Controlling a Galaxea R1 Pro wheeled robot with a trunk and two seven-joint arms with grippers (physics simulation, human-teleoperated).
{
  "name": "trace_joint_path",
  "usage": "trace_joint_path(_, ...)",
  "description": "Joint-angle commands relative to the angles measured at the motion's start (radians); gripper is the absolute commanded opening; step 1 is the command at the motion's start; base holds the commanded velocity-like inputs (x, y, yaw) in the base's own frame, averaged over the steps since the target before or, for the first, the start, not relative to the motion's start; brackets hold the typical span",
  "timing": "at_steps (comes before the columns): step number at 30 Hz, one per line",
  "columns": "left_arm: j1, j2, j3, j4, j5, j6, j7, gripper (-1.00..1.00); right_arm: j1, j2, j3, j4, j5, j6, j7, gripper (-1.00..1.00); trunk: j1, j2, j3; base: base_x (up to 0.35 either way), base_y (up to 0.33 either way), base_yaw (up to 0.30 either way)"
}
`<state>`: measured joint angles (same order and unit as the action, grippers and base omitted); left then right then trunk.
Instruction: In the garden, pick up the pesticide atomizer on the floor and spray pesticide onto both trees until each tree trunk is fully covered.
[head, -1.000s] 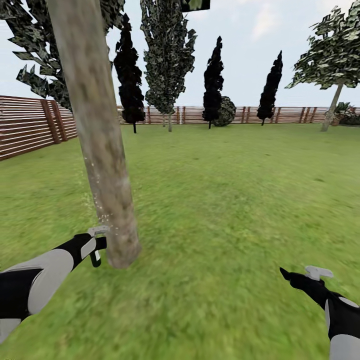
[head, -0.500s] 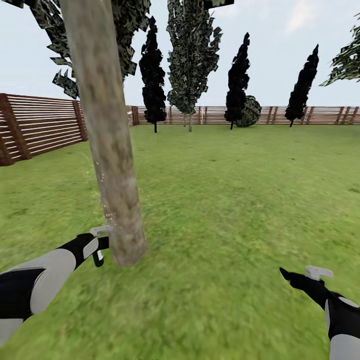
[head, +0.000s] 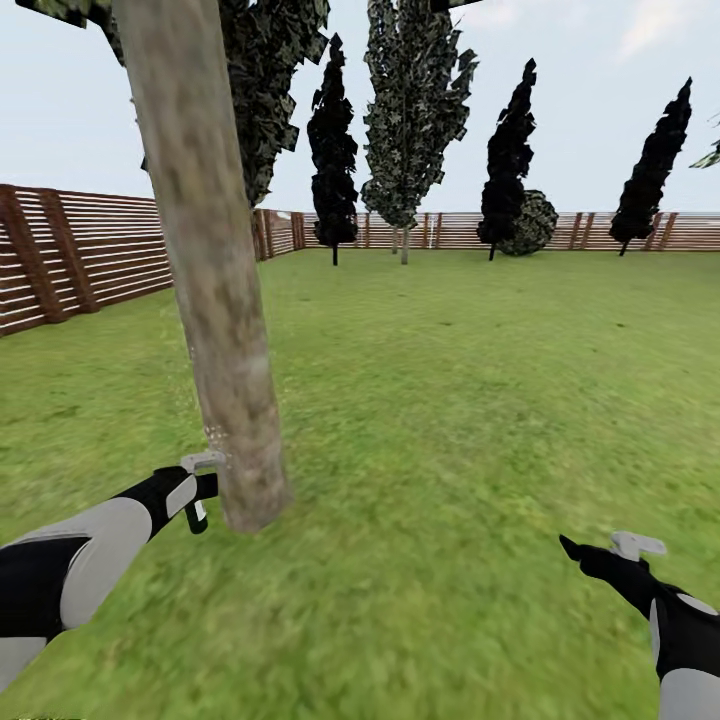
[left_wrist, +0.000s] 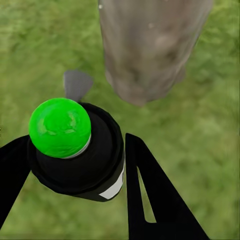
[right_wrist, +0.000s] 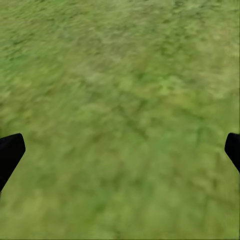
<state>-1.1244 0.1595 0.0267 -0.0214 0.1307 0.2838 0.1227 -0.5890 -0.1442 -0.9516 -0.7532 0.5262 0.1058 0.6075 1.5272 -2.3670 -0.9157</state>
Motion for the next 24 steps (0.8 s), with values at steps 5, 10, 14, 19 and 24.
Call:
trace_joint_path(5, 0.000, 0.000, -0.001, 0.000, 0.000, 0.000, 0.000, -1.00, 0.000, 0.000, 0.000, 0.000, 0.000, 0.000, 0.000, 1.00, 0.000, 0.000, 0.000, 0.204, -0.279, 0.258)
trace_joint_path(10, 0.025, -0.027, -0.002, 0.000, -0.001, -0.060, 0.000, -1.00, 0.000, 0.000, -0.001, 0.000, 0.000, 0.000, 0.000, 1.00, 0.000, 0.000, 0.000, 0.178, -0.270, 0.175)
trace_joint_path(14, 0.043, -0.054, -0.003, -0.025, -0.003, -0.105, 0.003, -1.00, 0.000, 0.000, -0.001, 0.000, 0.000, 0.000, 0.000, 1.00, 0.000, 0.000, 0.000, 0.040, -0.054, 0.012)
trace_joint_path(19, 0.043, -0.056, -0.002, -0.274, -0.008, 0.188, 0.004, -1.00, 0.000, -0.002, -0.003, 0.000, 0.000, 0.000, 0.000, 1.00, 0.000, 0.000, 0.000, 0.001, -0.002, 0.000)
trace_joint_path(24, 0.040, -0.051, -0.001, -0.468, -0.009, 0.399, 0.005, -1.00, 0.000, -0.002, -0.003, 0.000, 0.000, 0.000, 0.000, 1.00, 0.000, 0.000, 0.000, 0.000, 0.000, 0.000)
